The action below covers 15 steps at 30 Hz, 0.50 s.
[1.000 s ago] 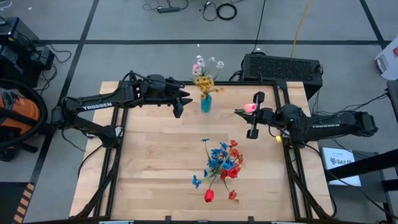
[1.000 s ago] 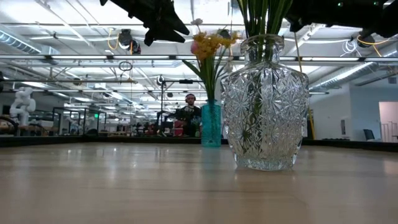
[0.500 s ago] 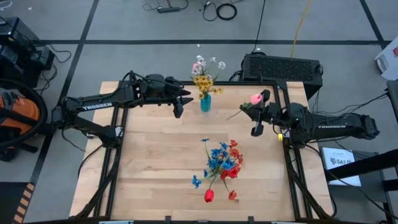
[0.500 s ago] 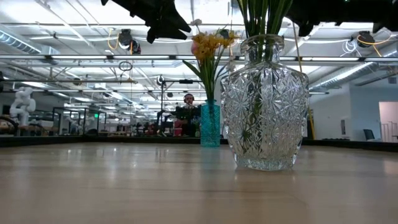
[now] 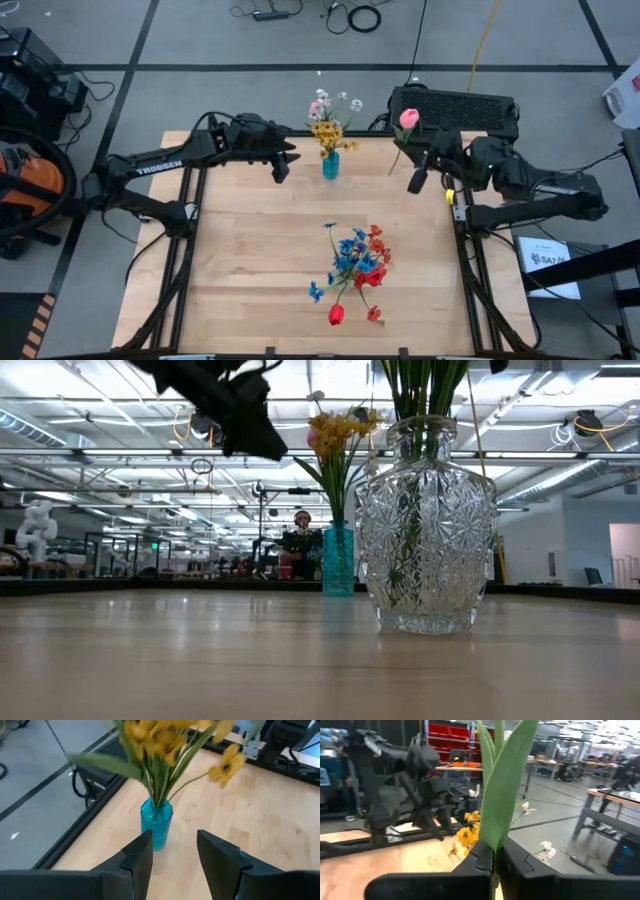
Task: Sort flowers into vase by color
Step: Put the pink tulip into the blue vase
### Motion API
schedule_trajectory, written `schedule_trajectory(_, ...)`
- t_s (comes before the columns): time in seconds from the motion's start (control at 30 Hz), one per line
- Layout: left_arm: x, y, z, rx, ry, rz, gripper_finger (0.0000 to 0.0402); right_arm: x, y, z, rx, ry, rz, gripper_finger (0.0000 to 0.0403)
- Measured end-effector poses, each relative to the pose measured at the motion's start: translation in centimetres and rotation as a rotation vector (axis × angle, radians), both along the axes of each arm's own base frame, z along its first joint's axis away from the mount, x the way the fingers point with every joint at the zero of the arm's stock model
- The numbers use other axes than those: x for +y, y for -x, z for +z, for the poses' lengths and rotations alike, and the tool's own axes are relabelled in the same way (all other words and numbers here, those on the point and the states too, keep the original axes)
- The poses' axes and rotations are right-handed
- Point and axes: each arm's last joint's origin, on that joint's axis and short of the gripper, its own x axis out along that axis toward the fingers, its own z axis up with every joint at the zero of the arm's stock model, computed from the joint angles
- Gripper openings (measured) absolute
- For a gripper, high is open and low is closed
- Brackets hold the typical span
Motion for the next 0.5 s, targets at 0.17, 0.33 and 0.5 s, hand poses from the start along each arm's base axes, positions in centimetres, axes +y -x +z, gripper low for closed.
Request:
schedule_trajectory(0.17,1.6,0.9,-3.5,-0.083,-0.005,0.006,0.0159,-0.3,-1.0,-0.4,0.02,-0.041,-0.093,0.0)
schedule_trajectory(0.33,2.0,1.5,-6.9,-0.156,-0.045,-0.019,0.0159,-1.1,-2.2,-1.7,0.045,-0.153,-0.163,0.0)
schedule_trajectory(0.5,2.2,1.2,-9.8,-0.126,-0.102,-0.053,0.0159,-2.4,-3.6,-3.0,0.079,-0.217,-0.229,0.0)
